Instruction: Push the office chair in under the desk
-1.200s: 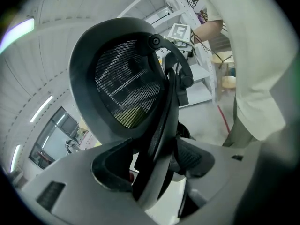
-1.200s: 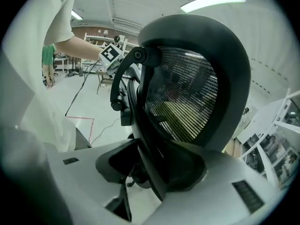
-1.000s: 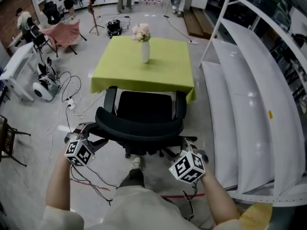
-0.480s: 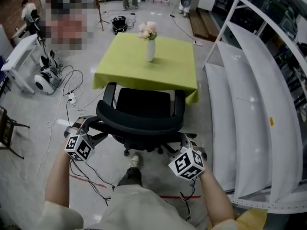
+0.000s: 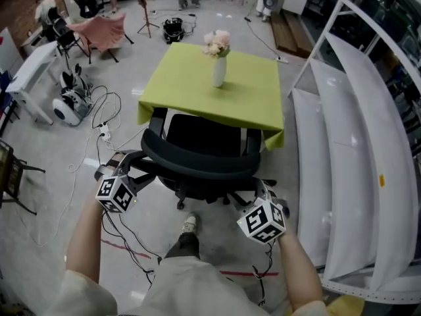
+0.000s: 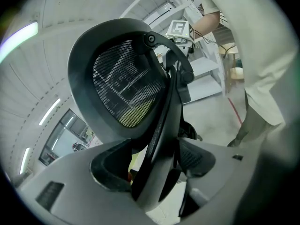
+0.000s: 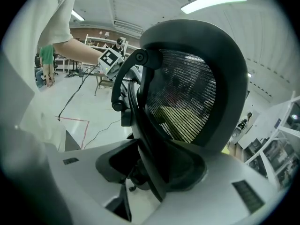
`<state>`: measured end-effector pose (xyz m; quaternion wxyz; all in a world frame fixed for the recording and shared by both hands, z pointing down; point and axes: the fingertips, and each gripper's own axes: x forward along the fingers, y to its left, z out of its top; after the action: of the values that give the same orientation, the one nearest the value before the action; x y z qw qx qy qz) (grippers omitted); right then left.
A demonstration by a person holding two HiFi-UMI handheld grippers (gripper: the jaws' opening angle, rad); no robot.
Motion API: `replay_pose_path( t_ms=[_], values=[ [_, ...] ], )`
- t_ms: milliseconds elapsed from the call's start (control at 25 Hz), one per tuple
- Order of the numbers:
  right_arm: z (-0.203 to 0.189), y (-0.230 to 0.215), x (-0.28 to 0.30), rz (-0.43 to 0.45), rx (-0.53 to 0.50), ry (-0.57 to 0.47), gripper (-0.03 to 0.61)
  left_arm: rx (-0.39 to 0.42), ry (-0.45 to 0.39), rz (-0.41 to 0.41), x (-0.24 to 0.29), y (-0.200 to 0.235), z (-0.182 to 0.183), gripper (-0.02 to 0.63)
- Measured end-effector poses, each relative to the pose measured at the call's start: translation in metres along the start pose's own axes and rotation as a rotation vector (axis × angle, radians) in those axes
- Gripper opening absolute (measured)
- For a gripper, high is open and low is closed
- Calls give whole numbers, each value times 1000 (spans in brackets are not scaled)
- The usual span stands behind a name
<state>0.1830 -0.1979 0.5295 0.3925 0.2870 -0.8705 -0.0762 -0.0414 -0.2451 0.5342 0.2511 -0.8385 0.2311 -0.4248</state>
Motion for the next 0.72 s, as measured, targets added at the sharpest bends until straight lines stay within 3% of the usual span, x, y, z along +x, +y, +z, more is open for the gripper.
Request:
replay_pose_path(
  t_ms=[280, 720],
  values=[
    [1, -37, 17, 33, 54, 26, 187, 20, -43, -28, 26, 31, -1, 299],
    [16, -99, 69, -43, 66, 38, 190, 46, -61, -53, 80, 105, -29, 298]
  ],
)
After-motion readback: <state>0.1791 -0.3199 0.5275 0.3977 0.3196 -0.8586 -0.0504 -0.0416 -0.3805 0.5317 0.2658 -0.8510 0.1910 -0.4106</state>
